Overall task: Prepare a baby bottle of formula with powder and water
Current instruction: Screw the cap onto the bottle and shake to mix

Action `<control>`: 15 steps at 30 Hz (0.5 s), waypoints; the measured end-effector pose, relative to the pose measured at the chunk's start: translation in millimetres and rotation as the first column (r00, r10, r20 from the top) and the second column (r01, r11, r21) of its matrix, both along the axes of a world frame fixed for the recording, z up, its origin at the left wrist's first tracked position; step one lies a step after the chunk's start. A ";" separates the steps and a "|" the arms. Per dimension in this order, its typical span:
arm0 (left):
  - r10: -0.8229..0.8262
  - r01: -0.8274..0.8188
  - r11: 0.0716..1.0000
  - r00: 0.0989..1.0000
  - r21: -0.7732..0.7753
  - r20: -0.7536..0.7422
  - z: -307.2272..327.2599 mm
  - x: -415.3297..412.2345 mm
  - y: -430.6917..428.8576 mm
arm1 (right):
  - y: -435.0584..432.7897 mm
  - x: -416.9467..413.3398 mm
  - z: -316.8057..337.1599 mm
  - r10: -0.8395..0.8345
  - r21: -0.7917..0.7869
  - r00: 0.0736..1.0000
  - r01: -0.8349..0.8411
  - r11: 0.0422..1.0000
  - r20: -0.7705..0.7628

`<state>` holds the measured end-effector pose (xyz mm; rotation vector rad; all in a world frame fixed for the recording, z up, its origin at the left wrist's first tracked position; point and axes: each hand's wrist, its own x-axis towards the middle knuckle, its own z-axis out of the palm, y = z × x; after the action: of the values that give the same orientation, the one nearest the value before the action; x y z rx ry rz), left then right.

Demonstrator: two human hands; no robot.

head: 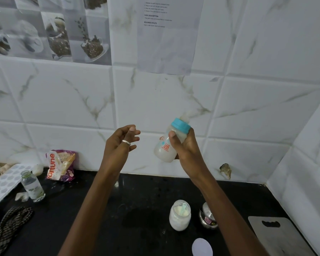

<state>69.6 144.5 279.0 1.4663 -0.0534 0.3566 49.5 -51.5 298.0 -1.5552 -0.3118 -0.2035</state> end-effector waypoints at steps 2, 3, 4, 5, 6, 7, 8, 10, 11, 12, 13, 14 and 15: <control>0.001 -0.001 1.000 1.000 -0.009 -0.009 -2.6 -1.1 0.1 | 2.1 0.5 -4.6 -0.021 -0.031 1.000 0.021 0.999 -0.011; -0.001 0.000 1.000 1.000 -0.010 -0.012 -4.1 -2.1 0.1 | 3.6 0.6 -6.9 -0.032 -0.050 0.999 0.031 0.998 -0.012; -0.004 0.004 1.000 1.000 -0.006 -0.016 -6.7 -2.7 0.1 | 5.6 0.8 -10.1 -0.042 -0.074 0.999 0.041 0.996 -0.011; -0.012 0.012 1.000 1.000 0.001 -0.020 -9.2 -3.4 0.1 | 7.7 1.0 -13.1 -0.054 -0.102 0.998 0.053 0.993 -0.010; -0.021 0.021 1.000 0.999 0.010 -0.028 -12.2 -4.1 -0.2 | 10.3 0.6 -16.6 -0.067 -0.135 0.998 0.065 0.989 -0.007; -0.032 0.032 0.999 0.999 0.016 -0.037 -15.3 -5.5 -0.4 | 13.2 -0.4 -20.0 -0.076 -0.167 0.997 0.075 0.983 -0.001; -0.044 0.045 0.999 0.998 0.021 -0.044 -17.7 -6.4 -0.8 | 16.0 -1.4 -23.6 -0.083 -0.201 0.997 0.083 0.976 0.007; -0.077 0.079 0.996 0.995 0.033 -0.060 -23.3 -9.2 0.7 | 22.5 -2.8 -32.2 -0.095 -0.271 0.995 0.095 0.958 0.014; -0.102 0.104 0.994 0.993 0.041 -0.067 -26.9 -10.3 2.3 | 26.1 -3.6 -36.4 -0.100 -0.305 0.995 0.100 0.947 0.015; -0.131 0.135 0.990 0.989 0.048 -0.074 -31.2 -11.7 4.2 | 29.6 -4.5 -40.6 -0.103 -0.333 0.995 0.103 0.937 0.016; -0.164 0.169 0.984 0.983 0.059 -0.080 -34.9 -13.1 5.6 | 32.6 -5.4 -44.5 -0.104 -0.356 0.994 0.103 0.929 0.016; -0.198 0.205 0.976 0.976 0.074 -0.087 -39.6 -14.4 7.8 | 36.4 -6.0 -49.6 -0.102 -0.377 0.995 0.099 0.921 0.011; -0.230 0.239 0.967 0.969 0.091 -0.094 -44.2 -15.2 9.8 | 40.0 -6.6 -54.7 -0.098 -0.393 0.995 0.093 0.915 0.006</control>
<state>54.3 154.3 234.8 1.5547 -0.1791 0.1005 42.9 -11.5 243.3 -1.9729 -0.2764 -0.2151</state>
